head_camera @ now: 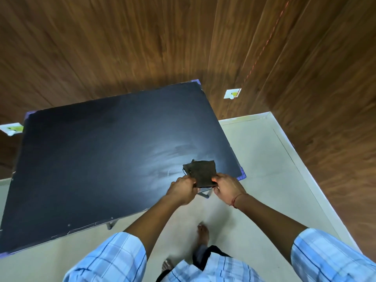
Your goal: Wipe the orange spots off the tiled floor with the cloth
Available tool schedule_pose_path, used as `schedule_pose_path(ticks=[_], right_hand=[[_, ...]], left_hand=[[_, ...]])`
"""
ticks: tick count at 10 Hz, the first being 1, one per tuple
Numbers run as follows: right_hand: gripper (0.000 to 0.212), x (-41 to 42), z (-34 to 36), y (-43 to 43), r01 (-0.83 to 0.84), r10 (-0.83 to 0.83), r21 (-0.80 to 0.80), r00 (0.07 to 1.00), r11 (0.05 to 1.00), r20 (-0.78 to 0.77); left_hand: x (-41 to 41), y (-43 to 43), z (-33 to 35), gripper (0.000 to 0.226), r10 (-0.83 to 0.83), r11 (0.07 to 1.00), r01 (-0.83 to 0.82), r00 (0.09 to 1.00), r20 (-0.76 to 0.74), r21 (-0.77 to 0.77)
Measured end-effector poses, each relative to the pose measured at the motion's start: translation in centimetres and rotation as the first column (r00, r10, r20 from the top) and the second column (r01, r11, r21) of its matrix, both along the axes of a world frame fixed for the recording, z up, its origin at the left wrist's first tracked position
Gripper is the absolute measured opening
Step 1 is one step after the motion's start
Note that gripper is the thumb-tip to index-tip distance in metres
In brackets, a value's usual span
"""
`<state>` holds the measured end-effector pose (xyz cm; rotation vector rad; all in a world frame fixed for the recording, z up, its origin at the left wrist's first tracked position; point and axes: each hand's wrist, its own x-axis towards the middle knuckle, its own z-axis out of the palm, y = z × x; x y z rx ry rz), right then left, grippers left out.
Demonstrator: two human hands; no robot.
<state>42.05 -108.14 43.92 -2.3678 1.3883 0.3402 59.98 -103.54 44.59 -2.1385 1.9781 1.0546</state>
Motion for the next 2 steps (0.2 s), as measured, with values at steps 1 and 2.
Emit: schedule_pose_path(ticks=[1, 2], right_hand=[[0.027, 0.1, 0.7, 2.6, 0.096, -0.096, -0.003, 0.994, 0.995, 0.044], [0.026, 0.6, 1.3, 4.9, 0.233, -0.23, -0.014, 0.966, 0.972, 0.116]], left_hand=[[0.6, 2.0, 0.6, 0.031, 0.012, 1.0, -0.012, 0.999, -0.048, 0.007], [0.8, 4.0, 1.4, 0.038, 0.054, 0.998, -0.058, 0.993, -0.108, -0.035]])
